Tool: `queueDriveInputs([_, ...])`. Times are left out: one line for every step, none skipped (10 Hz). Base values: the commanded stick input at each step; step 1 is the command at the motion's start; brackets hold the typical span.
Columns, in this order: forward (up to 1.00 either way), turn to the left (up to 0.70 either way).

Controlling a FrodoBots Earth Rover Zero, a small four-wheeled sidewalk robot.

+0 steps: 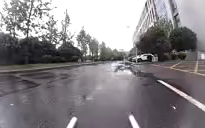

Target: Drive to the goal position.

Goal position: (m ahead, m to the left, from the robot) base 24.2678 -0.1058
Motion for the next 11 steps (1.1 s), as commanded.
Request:
queueDriveInputs([0.7,-0.14])
queueDriveInputs([0.7,-0.14])
queueDriveInputs([0.7,-0.14])
queueDriveInputs([0.7,-0.14])
queueDriveInputs([0.7,-0.14])
queueDriveInputs([0.7,-0.03])
queueDriveInputs([0.7,0.0])
queueDriveInputs([0.7,0.0])
queueDriveInputs([0.7,0.0])
queueDriveInputs([0.7,0.0])
queueDriveInputs([0.7,0.0])
